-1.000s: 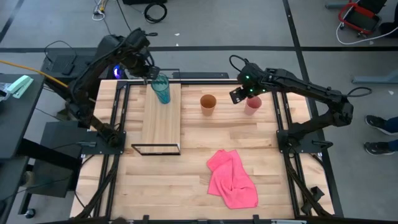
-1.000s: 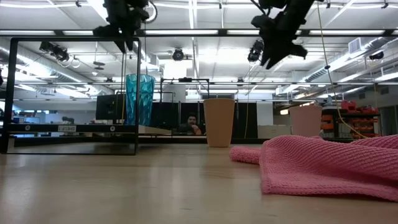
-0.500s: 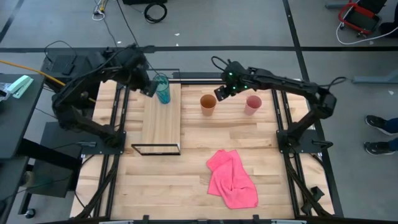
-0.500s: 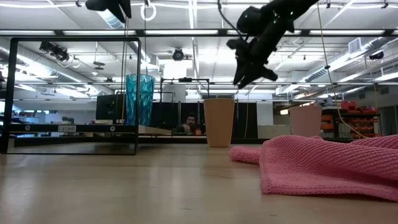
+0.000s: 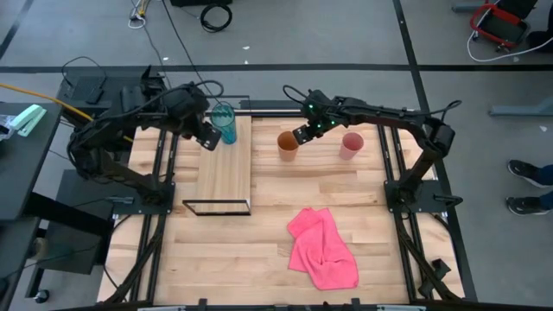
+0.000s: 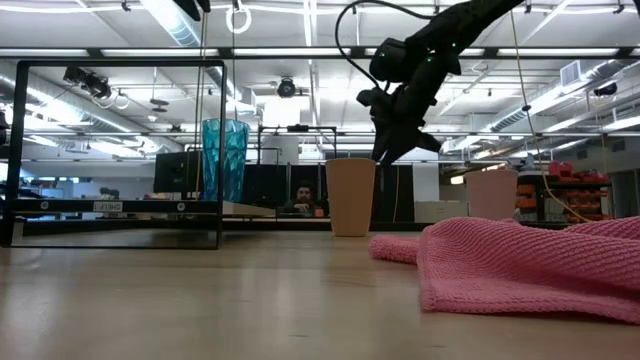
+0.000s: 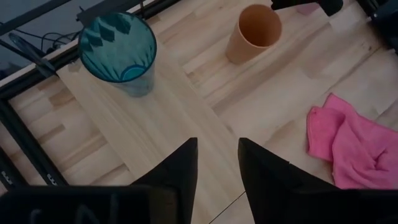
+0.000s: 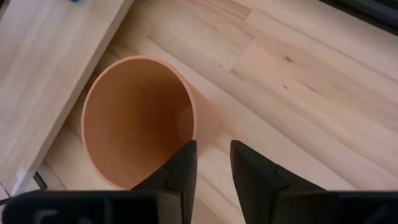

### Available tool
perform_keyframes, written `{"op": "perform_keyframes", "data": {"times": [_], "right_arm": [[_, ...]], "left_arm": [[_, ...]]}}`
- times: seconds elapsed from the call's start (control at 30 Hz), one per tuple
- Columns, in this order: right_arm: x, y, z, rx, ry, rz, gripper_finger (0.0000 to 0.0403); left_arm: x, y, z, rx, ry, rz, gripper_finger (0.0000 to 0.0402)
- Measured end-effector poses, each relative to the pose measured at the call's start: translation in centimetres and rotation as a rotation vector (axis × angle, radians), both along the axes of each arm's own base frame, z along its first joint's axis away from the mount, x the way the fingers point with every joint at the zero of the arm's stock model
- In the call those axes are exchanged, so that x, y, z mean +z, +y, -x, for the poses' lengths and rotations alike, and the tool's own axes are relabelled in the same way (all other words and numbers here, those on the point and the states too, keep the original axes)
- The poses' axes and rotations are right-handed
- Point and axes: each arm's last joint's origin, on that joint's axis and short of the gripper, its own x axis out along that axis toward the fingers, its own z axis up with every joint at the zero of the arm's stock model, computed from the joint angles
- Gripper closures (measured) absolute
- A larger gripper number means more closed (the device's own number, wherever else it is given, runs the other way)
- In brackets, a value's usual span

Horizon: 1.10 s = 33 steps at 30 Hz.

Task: Stack small to large cups/mugs on shelf
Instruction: Put the orange cup on the shelf

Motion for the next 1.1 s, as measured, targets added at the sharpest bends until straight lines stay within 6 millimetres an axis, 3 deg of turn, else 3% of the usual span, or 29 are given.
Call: {"op": "perform_keyframes", "data": {"times": [0.4,1.1], "right_arm": [[0.94,0.60,-0.04,0.015,-0.042,0.010,0.0298],[0.10,0.46,-0.70,0.003,-0.032,0.012,0.0298]], "left_arm": [[0.00,-0.23,-0.09,-0.003,0.002,-0.012,0.0276],[0.00,-0.19,-0.08,0.020,0.001,-0.016,0.0280]]}}
